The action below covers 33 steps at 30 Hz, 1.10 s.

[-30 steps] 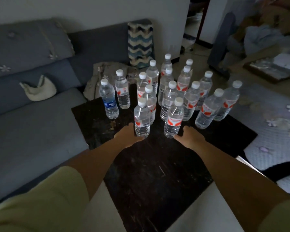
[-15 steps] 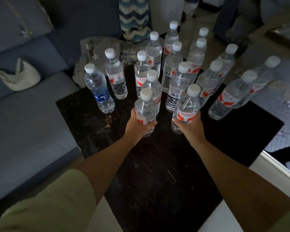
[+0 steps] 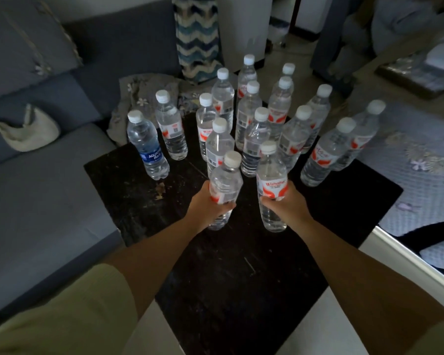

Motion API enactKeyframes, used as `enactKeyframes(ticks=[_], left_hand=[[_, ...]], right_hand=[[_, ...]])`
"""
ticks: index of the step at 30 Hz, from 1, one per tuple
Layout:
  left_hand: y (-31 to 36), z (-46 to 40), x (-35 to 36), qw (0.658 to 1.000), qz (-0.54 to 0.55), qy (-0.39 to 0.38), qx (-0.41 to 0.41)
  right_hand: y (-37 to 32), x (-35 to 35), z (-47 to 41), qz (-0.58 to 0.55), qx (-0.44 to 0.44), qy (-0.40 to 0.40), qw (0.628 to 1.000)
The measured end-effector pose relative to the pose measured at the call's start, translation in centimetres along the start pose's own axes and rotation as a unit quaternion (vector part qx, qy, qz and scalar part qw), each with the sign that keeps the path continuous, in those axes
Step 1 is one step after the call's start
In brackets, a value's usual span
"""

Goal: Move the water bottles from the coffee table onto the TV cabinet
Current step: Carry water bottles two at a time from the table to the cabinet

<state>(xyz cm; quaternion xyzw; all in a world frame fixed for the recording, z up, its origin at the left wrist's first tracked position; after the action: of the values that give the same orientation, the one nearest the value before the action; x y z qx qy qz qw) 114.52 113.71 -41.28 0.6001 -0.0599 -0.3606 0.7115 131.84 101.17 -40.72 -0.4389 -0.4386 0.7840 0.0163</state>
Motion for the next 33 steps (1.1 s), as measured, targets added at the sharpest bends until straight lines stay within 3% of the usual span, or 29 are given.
enactKeyframes(ticks=[5, 13, 24, 33], left_hand=[[1.7, 3.9, 2.5, 0.999, -0.016, -0.051, -0.002], [5.8, 9.5, 6.9, 0.998, -0.009, -0.063, 0.012], [11.8, 15.7, 18.2, 0.978, -0.047, -0.180, 0.098], [12.4, 18.9, 22.1, 0.941, -0.066, -0.301, 0.142]], right_hand=[[1.3, -3.1, 3.5, 0.045, 0.001, -0.008, 0.999], [3.8, -10.4, 10.0, 0.047, 0.010, 0.033, 0.998], [12.0, -21.1, 20.0, 0.087, 0.085, 0.164, 0.979], [15.3, -21.4, 28.2, 0.060, 0.197, 0.270, 0.941]])
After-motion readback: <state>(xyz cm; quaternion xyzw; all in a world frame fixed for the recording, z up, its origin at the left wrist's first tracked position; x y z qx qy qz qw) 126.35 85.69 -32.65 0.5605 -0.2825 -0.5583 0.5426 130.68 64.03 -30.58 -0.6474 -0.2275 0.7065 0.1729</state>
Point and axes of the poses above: each hand's wrist, its own z-axis away from the middle knuckle, its own x-axis out of the palm, y = z × x, the point moved 1 cm from there along -z, towards the middle knuckle, and after that the axes turned 13 degrees about z, right-handed, at the moved point
